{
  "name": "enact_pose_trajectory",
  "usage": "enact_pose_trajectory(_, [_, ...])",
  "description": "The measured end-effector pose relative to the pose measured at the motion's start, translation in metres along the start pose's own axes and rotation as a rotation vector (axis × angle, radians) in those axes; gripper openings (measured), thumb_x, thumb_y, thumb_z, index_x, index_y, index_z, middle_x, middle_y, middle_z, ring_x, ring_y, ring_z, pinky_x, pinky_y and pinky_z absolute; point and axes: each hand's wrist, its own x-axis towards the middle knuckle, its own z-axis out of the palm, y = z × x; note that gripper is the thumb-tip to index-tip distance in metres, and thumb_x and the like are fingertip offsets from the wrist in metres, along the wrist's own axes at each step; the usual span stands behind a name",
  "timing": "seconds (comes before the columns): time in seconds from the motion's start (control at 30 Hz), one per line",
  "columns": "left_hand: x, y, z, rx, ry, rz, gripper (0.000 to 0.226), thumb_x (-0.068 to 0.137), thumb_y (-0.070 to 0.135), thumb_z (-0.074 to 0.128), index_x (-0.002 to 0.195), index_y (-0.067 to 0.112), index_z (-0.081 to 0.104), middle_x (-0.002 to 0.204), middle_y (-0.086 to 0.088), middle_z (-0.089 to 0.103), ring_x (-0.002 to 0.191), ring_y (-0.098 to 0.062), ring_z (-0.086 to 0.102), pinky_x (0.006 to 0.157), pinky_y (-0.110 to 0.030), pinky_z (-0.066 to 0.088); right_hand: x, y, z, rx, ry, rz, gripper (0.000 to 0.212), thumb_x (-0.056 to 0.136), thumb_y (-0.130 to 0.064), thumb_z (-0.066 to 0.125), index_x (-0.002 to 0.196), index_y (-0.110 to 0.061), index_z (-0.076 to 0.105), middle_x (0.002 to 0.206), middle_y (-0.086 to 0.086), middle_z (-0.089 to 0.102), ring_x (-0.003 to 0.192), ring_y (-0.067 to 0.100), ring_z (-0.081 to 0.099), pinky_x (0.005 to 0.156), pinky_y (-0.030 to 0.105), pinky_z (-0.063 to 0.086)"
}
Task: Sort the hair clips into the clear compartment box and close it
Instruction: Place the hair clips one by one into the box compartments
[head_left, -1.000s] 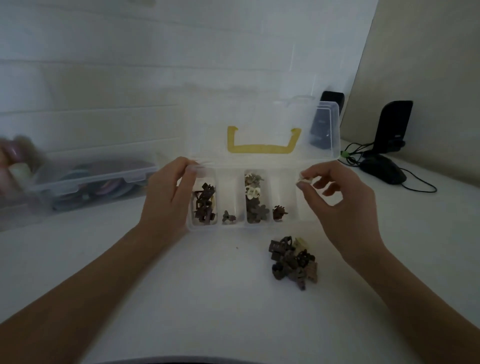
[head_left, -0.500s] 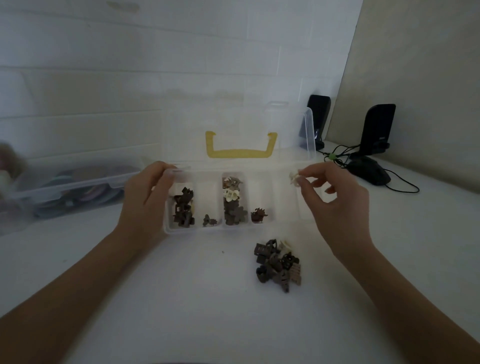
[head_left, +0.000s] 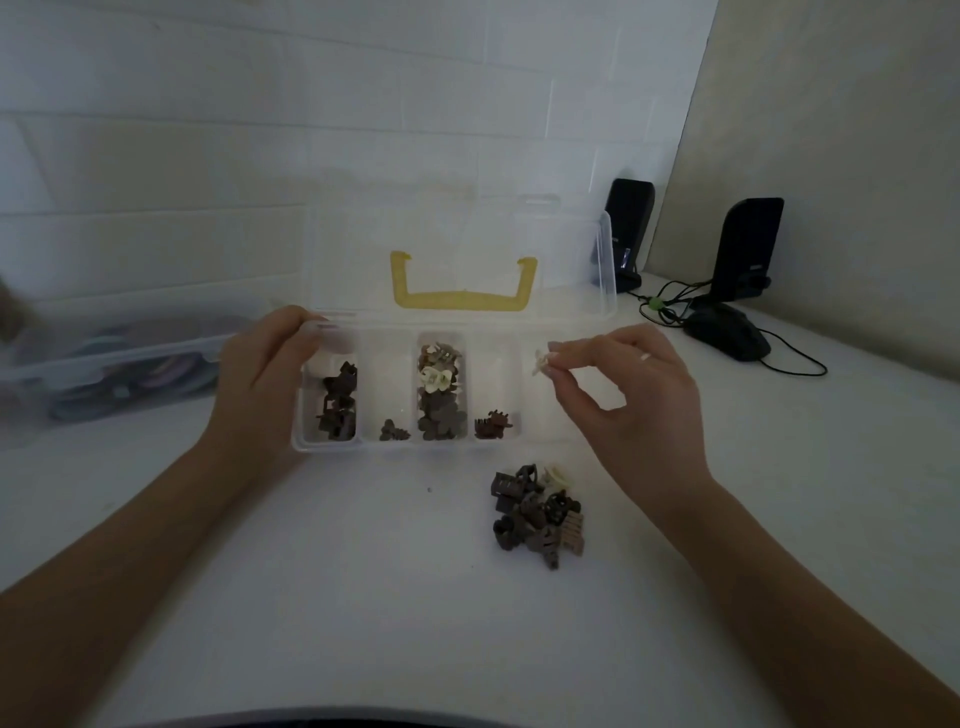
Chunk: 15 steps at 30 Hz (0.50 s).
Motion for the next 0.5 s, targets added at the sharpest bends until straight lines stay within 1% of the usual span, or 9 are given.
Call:
enact_pose_trajectory(0.07, [0.001,0.001,0.000,-0.005,0.003,-0.005,0.023,0.088,0.022,0.043,0.072,0.008,0.052,0.073,-0.023,0.055,0.069,-0.019,0.045,0.065,-0.035,0.033,0.001,0.001,-0.002,-0.020,0.016,-0.001,0.004,0.080,-0.017,0.071,0.082,-0.015,0.069,0.090,-0.009,0.073,0.084,0.011,0.054,0.071,0.038,0.051])
enact_pose_trajectory(0.13, [0.001,0.001,0.000,-0.010,0.000,-0.003,0.024,0.087,0.027,0.042,0.071,0.012,0.051,0.074,-0.026,0.055,0.069,-0.020,0.046,0.065,-0.035,0.034,0.001,0.002,-0.001,-0.050,-0.026,0.007,0.005,0.079,-0.017,0.072,0.083,-0.017,0.069,0.094,-0.010,0.072,0.086,0.011,0.054,0.074,0.039,0.050])
enact_pose_trajectory(0.23, [0.001,0.001,0.001,0.004,0.010,-0.007,0.028,0.089,0.022,0.043,0.076,0.000,0.055,0.075,-0.029,0.055,0.067,-0.026,0.047,0.063,-0.038,0.038,0.001,0.005,0.003,-0.075,-0.115,-0.001,0.005,0.079,-0.017,0.071,0.083,-0.020,0.069,0.100,-0.010,0.071,0.090,0.013,0.055,0.080,0.042,0.048])
enact_pose_trajectory(0.3, [0.001,-0.001,0.001,0.005,0.016,-0.015,0.027,0.090,0.021,0.043,0.076,0.001,0.055,0.074,-0.027,0.055,0.067,-0.025,0.046,0.064,-0.042,0.041,0.002,0.005,0.003,-0.066,-0.107,-0.014,0.005,0.080,-0.017,0.070,0.084,-0.020,0.069,0.097,-0.010,0.071,0.089,0.015,0.056,0.080,0.040,0.047])
enact_pose_trajectory(0.37, [0.001,-0.002,0.000,-0.022,0.023,-0.034,0.026,0.090,0.026,0.044,0.075,0.007,0.056,0.074,-0.025,0.054,0.069,-0.025,0.047,0.067,-0.047,0.045,0.004,0.000,-0.002,-0.036,-0.107,-0.022,0.004,0.081,-0.022,0.068,0.085,-0.021,0.069,0.086,-0.010,0.069,0.081,0.010,0.055,0.075,0.031,0.046])
enact_pose_trajectory(0.4, [0.001,-0.003,0.000,-0.013,0.025,-0.035,0.026,0.090,0.026,0.044,0.073,0.010,0.056,0.074,-0.023,0.055,0.069,-0.025,0.047,0.068,-0.046,0.045,0.004,-0.004,-0.004,0.016,-0.138,0.004,0.005,0.082,-0.026,0.067,0.085,-0.022,0.069,0.076,-0.011,0.066,0.071,0.006,0.051,0.069,0.024,0.043])
enact_pose_trajectory(0.43, [0.001,-0.001,0.000,0.006,0.026,-0.024,0.025,0.091,0.024,0.043,0.071,0.013,0.055,0.072,-0.019,0.056,0.068,-0.023,0.047,0.067,-0.042,0.043,0.005,-0.008,-0.008,0.105,-0.204,0.063,0.008,0.082,-0.031,0.066,0.085,-0.023,0.069,0.063,-0.011,0.061,0.059,0.003,0.046,0.061,0.018,0.039])
enact_pose_trajectory(0.47, [0.000,0.000,0.001,0.024,0.030,-0.010,0.025,0.092,0.020,0.043,0.070,0.016,0.054,0.069,-0.013,0.057,0.066,-0.019,0.047,0.065,-0.036,0.040,0.005,-0.011,-0.010,0.224,-0.294,0.123,0.011,0.081,-0.034,0.067,0.084,-0.024,0.069,0.052,-0.009,0.054,0.049,0.005,0.041,0.054,0.016,0.035])
enact_pose_trajectory(0.5, [0.000,0.002,0.002,0.034,0.034,0.000,0.026,0.092,0.015,0.043,0.068,0.018,0.053,0.067,-0.010,0.057,0.065,-0.015,0.046,0.064,-0.032,0.038,0.004,-0.014,-0.012,0.315,-0.396,0.155,0.013,0.080,-0.037,0.067,0.083,-0.025,0.070,0.045,-0.007,0.048,0.042,0.007,0.036,0.049,0.016,0.032])
